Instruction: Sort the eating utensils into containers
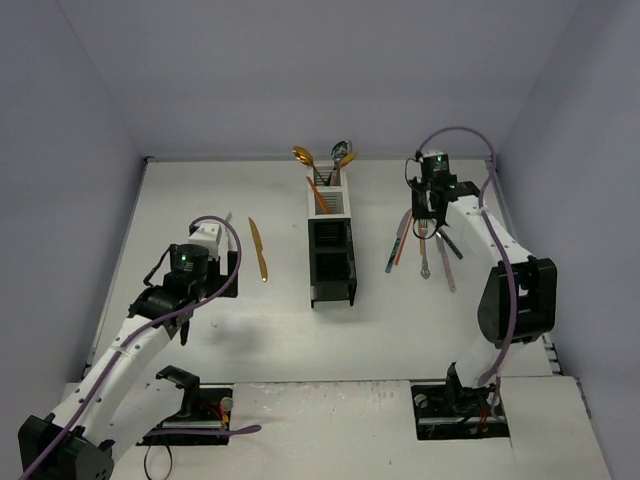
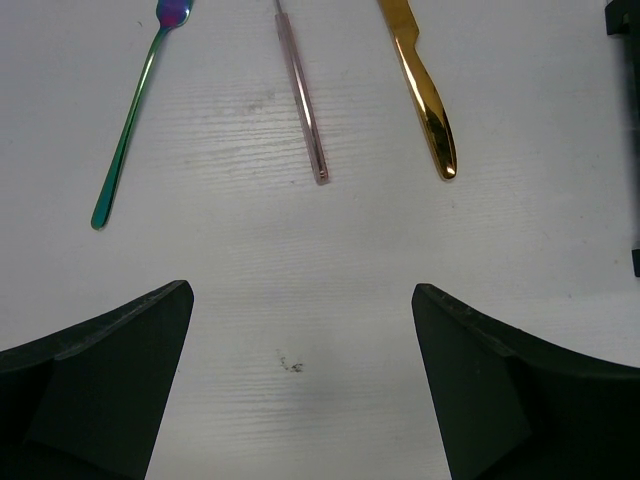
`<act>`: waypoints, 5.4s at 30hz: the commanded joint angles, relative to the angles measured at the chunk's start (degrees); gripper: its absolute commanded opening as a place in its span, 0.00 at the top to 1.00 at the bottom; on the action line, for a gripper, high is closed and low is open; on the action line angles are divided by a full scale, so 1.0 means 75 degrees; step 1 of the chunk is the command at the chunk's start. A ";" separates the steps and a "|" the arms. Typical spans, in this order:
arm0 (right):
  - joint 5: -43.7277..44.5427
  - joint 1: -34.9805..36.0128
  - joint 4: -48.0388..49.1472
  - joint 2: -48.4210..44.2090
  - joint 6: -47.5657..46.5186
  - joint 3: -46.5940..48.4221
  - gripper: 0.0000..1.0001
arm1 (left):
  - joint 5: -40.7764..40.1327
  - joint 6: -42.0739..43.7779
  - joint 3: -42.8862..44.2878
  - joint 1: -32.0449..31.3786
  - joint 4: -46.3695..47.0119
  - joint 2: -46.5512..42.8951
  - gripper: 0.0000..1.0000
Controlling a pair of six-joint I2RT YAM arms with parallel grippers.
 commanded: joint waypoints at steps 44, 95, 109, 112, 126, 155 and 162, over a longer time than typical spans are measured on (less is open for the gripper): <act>-0.1487 0.2350 0.8046 -0.0398 -0.1267 -0.2100 0.60 | -0.0053 0.0056 0.0261 0.0029 0.0499 -0.0205 0.10; 0.0768 -0.0155 0.1322 0.1685 0.3226 -0.0868 0.75 | 0.0178 -0.0061 0.0317 0.0031 0.0396 -0.0219 0.10; 0.0554 -0.0298 0.1383 0.2383 0.3367 -0.0620 0.75 | 0.0146 -0.0038 0.0317 0.0031 0.0370 -0.0196 0.10; 0.0524 -0.0298 0.1392 0.2440 0.3357 -0.0730 0.76 | 0.0146 -0.0048 0.0317 0.0031 0.0380 -0.0185 0.10; 0.0409 -0.0275 0.0443 0.2014 0.2719 -0.1867 0.98 | 0.0180 -0.0026 0.0317 0.0031 0.0393 -0.0184 0.10; -0.1397 0.1531 0.2646 -0.0562 -0.0432 0.1292 1.00 | 0.0167 -0.0026 0.0328 0.0031 0.0382 -0.0184 0.10; -0.2719 0.1993 0.4901 -0.0027 -0.1417 0.0960 1.00 | 0.0111 -0.0014 0.0311 0.0031 0.0387 -0.0166 0.10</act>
